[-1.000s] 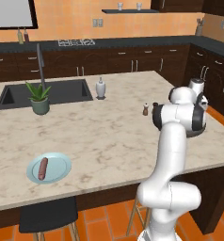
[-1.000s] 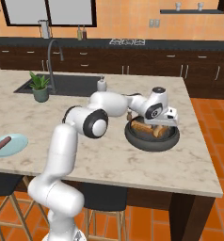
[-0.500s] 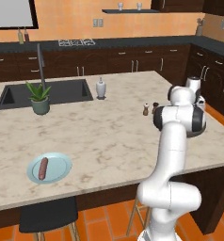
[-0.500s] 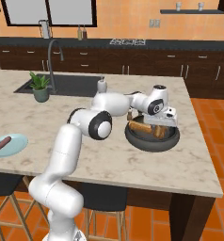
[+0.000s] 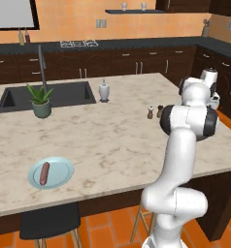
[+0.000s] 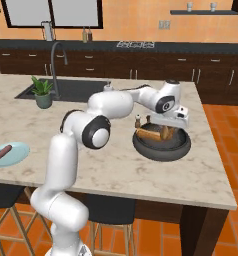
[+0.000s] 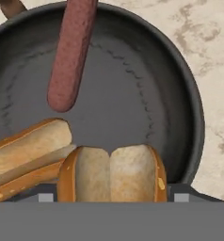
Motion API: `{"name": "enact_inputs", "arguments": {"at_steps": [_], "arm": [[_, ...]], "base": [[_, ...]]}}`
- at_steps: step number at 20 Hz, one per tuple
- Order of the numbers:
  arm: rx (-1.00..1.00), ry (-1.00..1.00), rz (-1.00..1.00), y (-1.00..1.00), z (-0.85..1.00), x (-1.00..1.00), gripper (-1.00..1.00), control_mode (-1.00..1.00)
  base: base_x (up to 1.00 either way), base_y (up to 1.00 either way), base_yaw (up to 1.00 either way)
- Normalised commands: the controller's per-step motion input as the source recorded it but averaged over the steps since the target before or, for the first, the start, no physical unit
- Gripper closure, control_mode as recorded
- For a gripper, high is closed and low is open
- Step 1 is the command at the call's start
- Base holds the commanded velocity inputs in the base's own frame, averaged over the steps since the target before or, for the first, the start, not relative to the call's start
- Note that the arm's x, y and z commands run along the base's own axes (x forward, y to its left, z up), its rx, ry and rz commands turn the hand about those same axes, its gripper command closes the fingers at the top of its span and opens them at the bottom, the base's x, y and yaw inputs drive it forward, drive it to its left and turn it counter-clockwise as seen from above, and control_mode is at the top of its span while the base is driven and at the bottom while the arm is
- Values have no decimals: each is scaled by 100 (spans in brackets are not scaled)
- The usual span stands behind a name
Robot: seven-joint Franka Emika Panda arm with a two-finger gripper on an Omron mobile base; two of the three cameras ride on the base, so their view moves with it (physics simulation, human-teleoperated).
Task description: Place one bun and one sausage from the bowl on each plate.
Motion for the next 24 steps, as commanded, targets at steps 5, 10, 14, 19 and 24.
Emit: {"name": "enact_inputs", "arguments": {"at_steps": [5,10,14,19,24], "arm": [[1,-13,3,83,44,-90,100,-100],[0,-17,0,100,15,-100,100,-100],[0,-20,0,100,-16,-81,100,-100],[-5,-10,0,100,-4,-25,100,-100],[-7,-4,0,100,0,-8,100,-100]], "base": [[0,0,0],[0,0,0],[0,0,0],[0,0,0],[0,0,0]]}}
